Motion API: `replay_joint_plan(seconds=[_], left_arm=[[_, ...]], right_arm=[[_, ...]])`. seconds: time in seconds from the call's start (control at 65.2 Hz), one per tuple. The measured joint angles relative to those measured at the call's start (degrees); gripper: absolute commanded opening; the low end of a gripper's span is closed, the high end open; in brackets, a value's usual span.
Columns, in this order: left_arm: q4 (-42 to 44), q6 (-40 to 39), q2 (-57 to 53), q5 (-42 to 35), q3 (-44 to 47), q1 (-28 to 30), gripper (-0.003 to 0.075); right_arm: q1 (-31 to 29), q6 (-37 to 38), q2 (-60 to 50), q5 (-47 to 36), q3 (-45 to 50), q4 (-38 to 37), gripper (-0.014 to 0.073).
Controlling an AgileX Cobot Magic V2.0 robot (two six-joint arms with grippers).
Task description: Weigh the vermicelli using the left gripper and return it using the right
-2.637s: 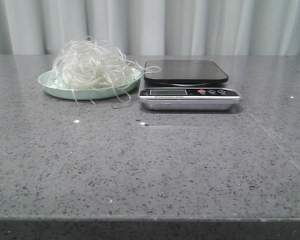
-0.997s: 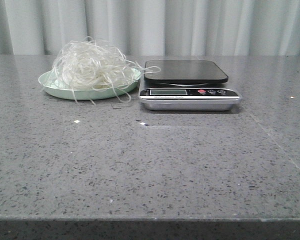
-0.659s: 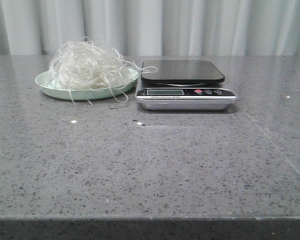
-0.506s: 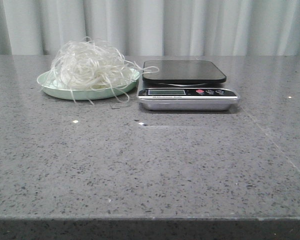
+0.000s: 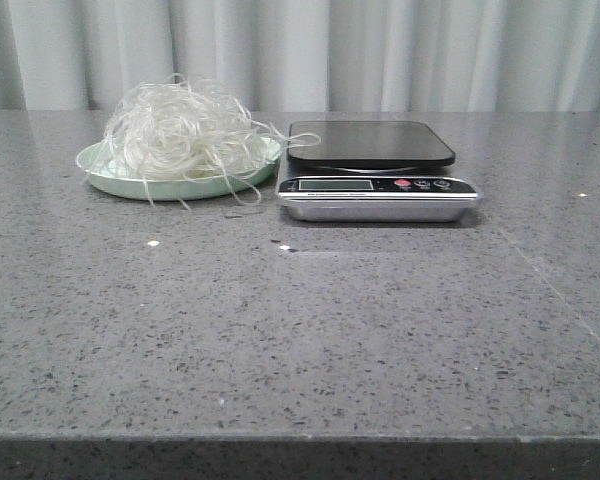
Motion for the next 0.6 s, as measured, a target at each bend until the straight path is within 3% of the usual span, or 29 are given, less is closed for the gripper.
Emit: replay_joint_plan(seconds=[0.598], left_arm=[[0.0, 0.0, 0.0, 0.0, 0.0, 0.0, 0.0127]], right_arm=[[0.0, 0.0, 0.0, -0.4, 0.0, 0.0, 0.0189]])
